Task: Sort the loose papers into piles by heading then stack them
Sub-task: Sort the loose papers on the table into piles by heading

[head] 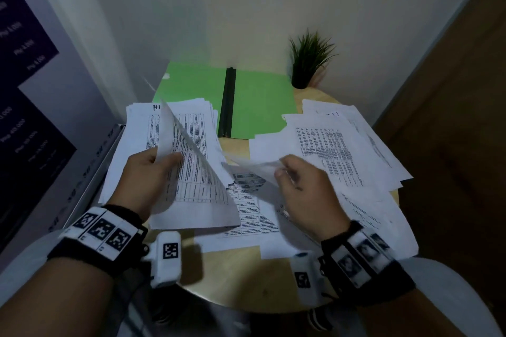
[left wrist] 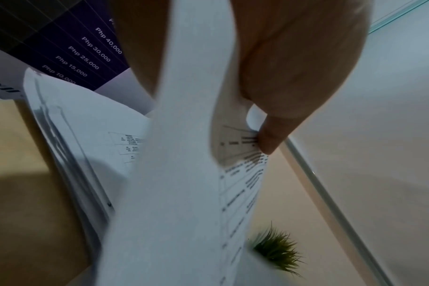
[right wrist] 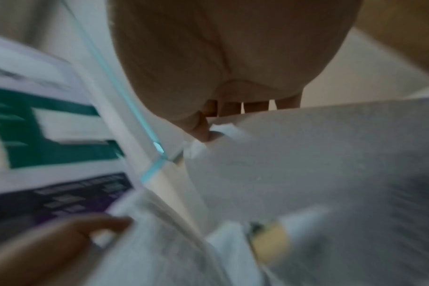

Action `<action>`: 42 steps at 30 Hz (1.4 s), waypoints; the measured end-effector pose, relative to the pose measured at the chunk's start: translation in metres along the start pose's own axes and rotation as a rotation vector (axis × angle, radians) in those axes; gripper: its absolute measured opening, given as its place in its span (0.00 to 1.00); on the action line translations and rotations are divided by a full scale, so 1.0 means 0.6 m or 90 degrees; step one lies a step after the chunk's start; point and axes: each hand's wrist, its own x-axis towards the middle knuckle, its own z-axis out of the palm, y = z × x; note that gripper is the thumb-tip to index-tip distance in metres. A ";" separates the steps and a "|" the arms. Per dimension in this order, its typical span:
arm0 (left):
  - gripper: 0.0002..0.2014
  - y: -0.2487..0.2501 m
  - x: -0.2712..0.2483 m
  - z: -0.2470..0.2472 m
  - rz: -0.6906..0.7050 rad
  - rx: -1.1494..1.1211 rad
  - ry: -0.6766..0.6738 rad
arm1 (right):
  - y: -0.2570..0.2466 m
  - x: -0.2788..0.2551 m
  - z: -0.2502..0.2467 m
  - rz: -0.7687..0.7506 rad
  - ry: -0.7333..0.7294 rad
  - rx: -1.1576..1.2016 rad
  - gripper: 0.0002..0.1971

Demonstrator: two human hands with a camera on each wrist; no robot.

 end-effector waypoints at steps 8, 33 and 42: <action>0.08 0.035 -0.039 0.024 0.110 -0.020 -0.070 | -0.110 -0.007 -0.099 -0.038 0.177 0.453 0.06; 0.39 0.013 -0.119 0.118 0.166 -0.182 -0.308 | -0.117 -0.007 0.009 0.284 0.031 0.807 0.29; 0.08 0.013 -0.072 0.095 0.148 -0.054 -0.088 | -0.017 0.013 0.010 0.241 0.097 0.526 0.05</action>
